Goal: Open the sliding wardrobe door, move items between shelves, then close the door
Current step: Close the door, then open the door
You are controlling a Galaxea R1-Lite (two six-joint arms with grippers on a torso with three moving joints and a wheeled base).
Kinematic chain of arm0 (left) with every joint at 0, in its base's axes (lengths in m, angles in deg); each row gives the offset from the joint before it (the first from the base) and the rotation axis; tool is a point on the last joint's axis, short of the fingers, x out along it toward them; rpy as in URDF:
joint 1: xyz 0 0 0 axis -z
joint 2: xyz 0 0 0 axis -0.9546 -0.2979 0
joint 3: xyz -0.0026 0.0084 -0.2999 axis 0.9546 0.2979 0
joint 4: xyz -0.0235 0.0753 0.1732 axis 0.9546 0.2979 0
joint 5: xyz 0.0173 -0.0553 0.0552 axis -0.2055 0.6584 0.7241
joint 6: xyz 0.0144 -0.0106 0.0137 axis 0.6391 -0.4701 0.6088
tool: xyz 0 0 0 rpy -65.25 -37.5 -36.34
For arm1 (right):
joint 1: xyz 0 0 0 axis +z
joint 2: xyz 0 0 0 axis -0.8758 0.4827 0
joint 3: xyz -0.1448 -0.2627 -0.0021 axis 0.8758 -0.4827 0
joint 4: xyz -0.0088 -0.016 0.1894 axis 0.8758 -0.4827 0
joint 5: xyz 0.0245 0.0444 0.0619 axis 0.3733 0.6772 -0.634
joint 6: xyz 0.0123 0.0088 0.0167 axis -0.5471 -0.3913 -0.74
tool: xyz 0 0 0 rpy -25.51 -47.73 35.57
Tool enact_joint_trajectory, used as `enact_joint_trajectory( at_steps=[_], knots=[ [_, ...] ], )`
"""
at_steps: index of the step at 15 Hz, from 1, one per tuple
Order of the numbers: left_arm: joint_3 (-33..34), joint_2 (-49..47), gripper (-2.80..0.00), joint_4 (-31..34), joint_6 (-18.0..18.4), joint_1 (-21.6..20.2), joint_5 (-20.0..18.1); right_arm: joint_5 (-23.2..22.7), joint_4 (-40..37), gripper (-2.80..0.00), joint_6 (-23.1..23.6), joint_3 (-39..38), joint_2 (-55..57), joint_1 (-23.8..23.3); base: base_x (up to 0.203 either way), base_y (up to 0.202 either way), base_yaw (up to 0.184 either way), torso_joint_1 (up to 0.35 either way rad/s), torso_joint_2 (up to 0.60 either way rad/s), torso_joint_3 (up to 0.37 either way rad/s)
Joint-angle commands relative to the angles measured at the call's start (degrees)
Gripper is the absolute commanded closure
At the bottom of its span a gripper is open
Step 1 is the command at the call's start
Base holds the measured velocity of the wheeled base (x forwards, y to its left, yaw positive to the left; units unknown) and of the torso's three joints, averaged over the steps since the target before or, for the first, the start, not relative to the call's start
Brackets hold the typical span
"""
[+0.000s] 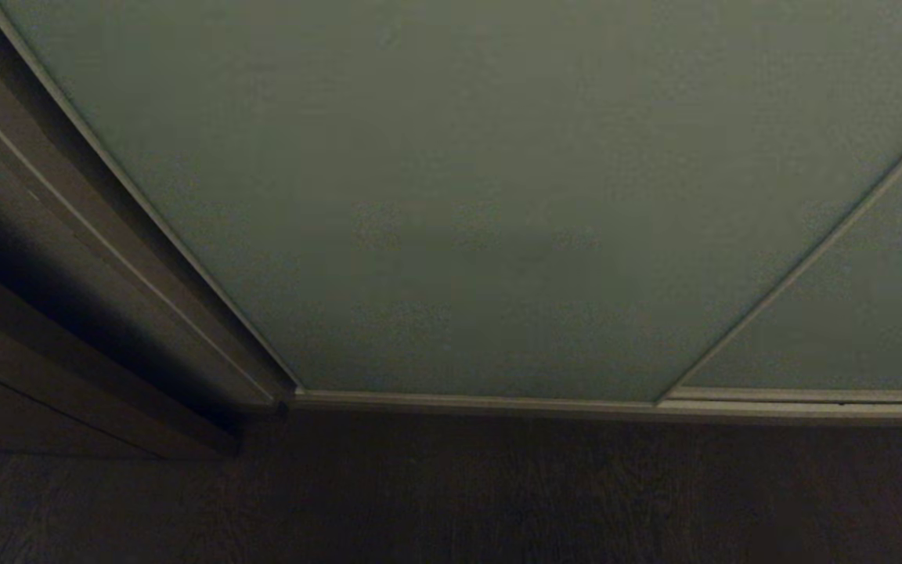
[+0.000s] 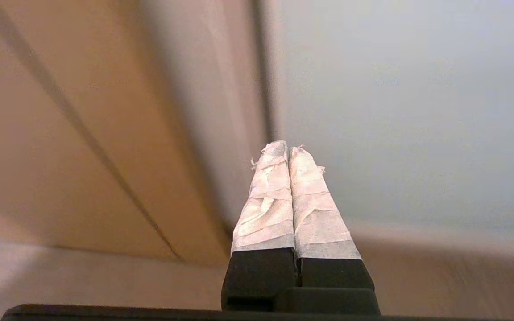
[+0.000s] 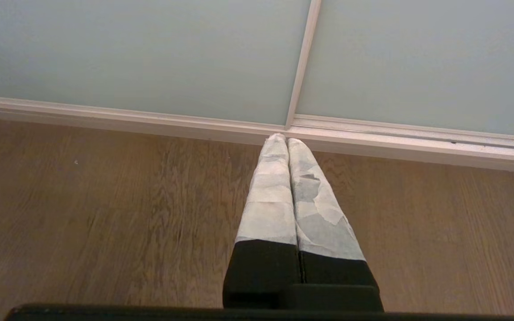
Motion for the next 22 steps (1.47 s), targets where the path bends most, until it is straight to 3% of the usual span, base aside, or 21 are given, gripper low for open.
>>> enact_joint_trajectory(
  at_steps=[1,4,8,11,14,16,18,22],
  knots=[
    [-6.4,-9.7,0.00,-2.0,0.0,0.0,4.4,0.0,0.0,0.00,0.0,0.0,0.0,0.0,0.000,0.000,0.000,0.000,0.00,0.000],
    [-12.1,-21.0,0.00,-14.8,0.4,0.0,11.0,0.0,0.0,0.00,0.0,0.0,0.0,0.0,0.000,0.000,0.000,0.000,0.00,0.000],
    [-14.4,-34.5,0.00,-37.4,2.3,0.1,14.7,0.0,0.0,0.00,0.0,0.1,0.0,0.0,0.000,0.000,0.000,0.000,0.00,0.000],
    [-18.2,-43.9,0.00,-47.0,2.7,0.0,15.4,0.0,0.0,0.00,0.0,0.0,0.0,0.0,0.000,0.000,0.000,0.000,0.00,0.000],
    [-27.7,-50.8,0.00,-48.6,0.1,-3.3,14.1,0.0,0.0,0.00,0.0,0.0,0.0,0.0,0.000,0.000,0.000,0.000,0.00,0.000],
    [-30.3,-53.6,0.00,-48.0,-1.2,-7.1,9.4,0.0,0.0,0.00,0.1,0.1,0.0,0.0,0.000,0.000,0.000,0.000,0.00,0.000],
    [-33.3,-56.2,0.00,-43.4,-2.8,-10.2,6.2,0.0,0.0,0.00,0.0,0.0,0.0,0.0,0.000,0.000,0.000,0.000,0.00,0.000],
    [-41.4,-61.1,0.00,-33.5,-6.0,-10.9,3.8,0.0,0.0,0.00,0.0,0.0,0.0,0.0,0.000,0.000,0.000,0.000,0.00,0.000]
  ],
)
